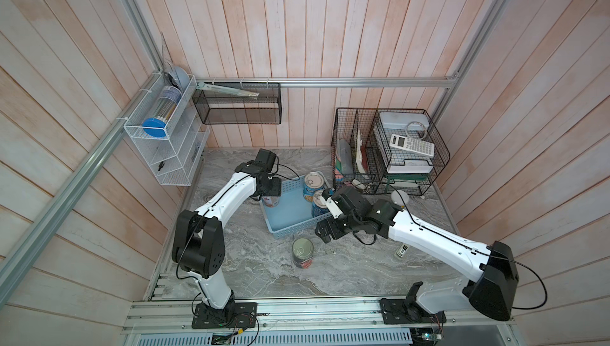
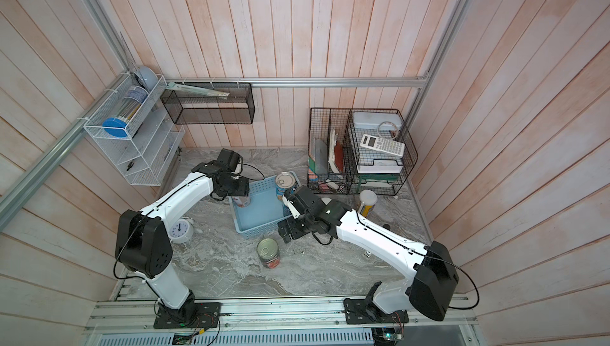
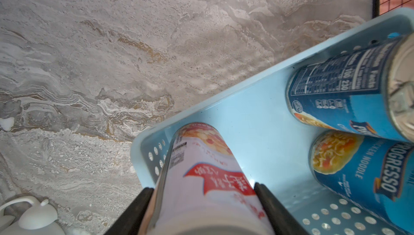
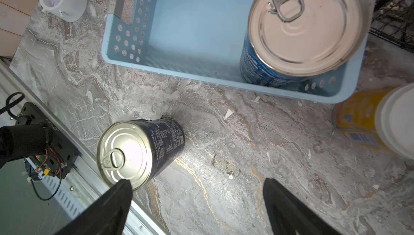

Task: Put the canned food in the basket
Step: Place the canned food in the basket, then pick up the canned food from the center of the board.

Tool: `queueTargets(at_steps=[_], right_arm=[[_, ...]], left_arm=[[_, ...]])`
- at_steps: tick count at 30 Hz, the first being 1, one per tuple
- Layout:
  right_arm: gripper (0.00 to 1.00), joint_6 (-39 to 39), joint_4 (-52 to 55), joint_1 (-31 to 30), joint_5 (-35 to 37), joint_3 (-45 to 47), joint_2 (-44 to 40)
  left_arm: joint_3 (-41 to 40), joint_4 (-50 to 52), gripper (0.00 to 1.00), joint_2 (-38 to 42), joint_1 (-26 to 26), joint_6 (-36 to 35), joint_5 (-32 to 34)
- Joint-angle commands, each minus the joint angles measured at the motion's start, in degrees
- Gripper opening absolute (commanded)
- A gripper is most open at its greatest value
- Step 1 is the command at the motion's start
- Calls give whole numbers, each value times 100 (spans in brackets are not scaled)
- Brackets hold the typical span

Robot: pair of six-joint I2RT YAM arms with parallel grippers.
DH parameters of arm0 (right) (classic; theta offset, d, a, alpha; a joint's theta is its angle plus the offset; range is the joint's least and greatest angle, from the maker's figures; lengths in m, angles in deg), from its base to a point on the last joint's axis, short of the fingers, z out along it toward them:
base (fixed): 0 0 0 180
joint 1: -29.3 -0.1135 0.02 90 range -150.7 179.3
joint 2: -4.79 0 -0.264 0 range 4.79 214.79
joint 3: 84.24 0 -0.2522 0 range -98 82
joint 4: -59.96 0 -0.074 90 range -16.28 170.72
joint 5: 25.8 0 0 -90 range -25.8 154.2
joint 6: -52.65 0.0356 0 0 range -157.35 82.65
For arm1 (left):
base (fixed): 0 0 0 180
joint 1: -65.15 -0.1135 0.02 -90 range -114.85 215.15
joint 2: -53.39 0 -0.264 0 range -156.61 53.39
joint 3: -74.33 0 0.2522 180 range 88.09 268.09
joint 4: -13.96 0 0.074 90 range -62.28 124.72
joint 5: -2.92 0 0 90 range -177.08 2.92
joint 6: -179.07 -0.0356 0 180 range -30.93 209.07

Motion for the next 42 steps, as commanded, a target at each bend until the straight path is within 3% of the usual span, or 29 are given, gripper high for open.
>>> queueTargets(at_steps=[1,7,11,14,19,31,38,42], right_arm=[[98,32,-146,-141,-68,-6,128],[98,21,-127,-509,-72,-117,382],[98,3,-117,-755,-72,-153,508],[98,-14,-122,-905,-33,-191,650],[98,-79,23,-1142,129,-435,949],[98,-159,49,-1281,34,-712,1564],[98,-272,4,-1290,76,-791,1955],[90,-366,69,-1322,164,-907,2070]], left_arm=[[-46,-401,58,-64,-83,-67,25],[-161,-463,68,-210,-143,-68,66],[-205,-499,83,-267,-157,-66,69],[-230,-543,100,-274,-164,-40,81],[-202,-516,100,-173,-165,27,148],[-328,-202,100,1245,-64,363,-69],[-937,-53,100,2010,-51,400,-18],[-1407,-151,100,2497,-44,462,3]])
